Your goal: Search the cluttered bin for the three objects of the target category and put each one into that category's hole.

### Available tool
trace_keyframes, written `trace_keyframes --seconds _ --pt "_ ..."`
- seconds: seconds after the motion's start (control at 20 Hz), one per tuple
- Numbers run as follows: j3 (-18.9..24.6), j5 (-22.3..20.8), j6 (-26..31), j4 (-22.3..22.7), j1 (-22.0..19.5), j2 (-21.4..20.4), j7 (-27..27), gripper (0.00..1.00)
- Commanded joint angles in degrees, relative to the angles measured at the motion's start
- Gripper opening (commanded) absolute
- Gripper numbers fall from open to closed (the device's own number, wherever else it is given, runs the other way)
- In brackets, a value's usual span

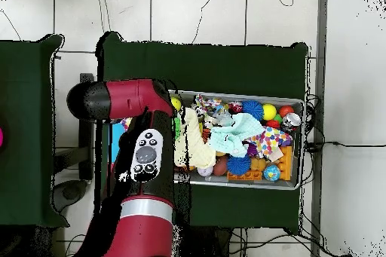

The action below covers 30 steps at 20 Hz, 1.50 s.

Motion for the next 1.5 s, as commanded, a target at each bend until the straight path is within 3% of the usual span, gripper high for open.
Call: trace_keyframes --seconds 0.05,0.5,0.85,1.3,1.5 --pt "0.1 -2.6 4.1 -0.1 -1.0 3.2 3.4 1.00" --pt "0.1 -1.7 7.3 3.4 -0.6 -2.9 2.4 1.00" --pt "-0.3 -1.7 8.0 4.3 -0.5 -4.6 2.3 1.00" --pt "2.2 -0.3 4.2 8.8 -2.1 -8.8 0.7 1.00" --pt "2.3 -0.3 5.0 10.4 -2.6 -11.2 -0.3 1.00"
